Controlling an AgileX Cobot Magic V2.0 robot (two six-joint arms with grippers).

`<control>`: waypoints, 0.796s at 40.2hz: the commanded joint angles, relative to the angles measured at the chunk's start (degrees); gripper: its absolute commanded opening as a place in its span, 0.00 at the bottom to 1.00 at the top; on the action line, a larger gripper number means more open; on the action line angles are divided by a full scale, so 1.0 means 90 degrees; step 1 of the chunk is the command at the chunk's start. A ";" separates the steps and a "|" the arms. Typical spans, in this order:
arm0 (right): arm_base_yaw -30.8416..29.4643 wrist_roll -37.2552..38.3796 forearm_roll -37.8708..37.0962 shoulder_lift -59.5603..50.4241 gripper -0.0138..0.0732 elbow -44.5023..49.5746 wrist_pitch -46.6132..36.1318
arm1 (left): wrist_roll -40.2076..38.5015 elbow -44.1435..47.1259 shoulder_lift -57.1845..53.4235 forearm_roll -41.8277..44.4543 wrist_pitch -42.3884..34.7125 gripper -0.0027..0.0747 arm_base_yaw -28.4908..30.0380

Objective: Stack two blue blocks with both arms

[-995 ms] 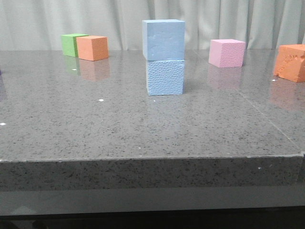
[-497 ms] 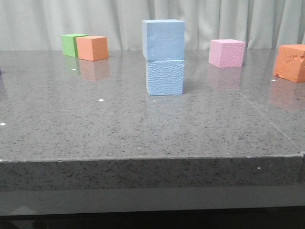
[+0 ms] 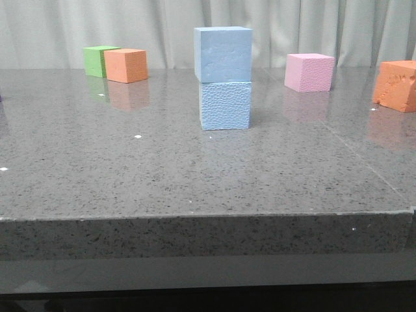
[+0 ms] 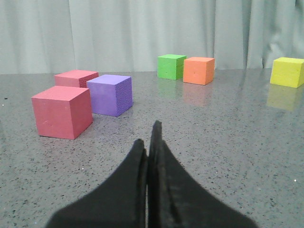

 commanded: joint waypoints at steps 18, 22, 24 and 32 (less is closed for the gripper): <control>-0.0045 -0.0056 -0.0065 -0.0001 0.08 -0.0156 -0.0446 | -0.0078 0.0009 -0.0119 0.0014 -0.0542 0.01 0.0015; -0.0045 -0.0056 -0.0065 -0.0001 0.08 -0.0156 -0.0446 | -0.0078 0.0009 -0.0119 0.0014 -0.0542 0.01 0.0015; -0.0045 -0.0056 -0.0065 -0.0001 0.08 -0.0156 -0.0446 | -0.0078 0.0009 -0.0119 0.0014 -0.0542 0.01 0.0015; -0.0086 -0.0056 -0.0206 -0.0173 0.08 -0.0023 -0.0522 | -0.0078 0.0009 -0.0119 0.0014 -0.0533 0.01 0.0015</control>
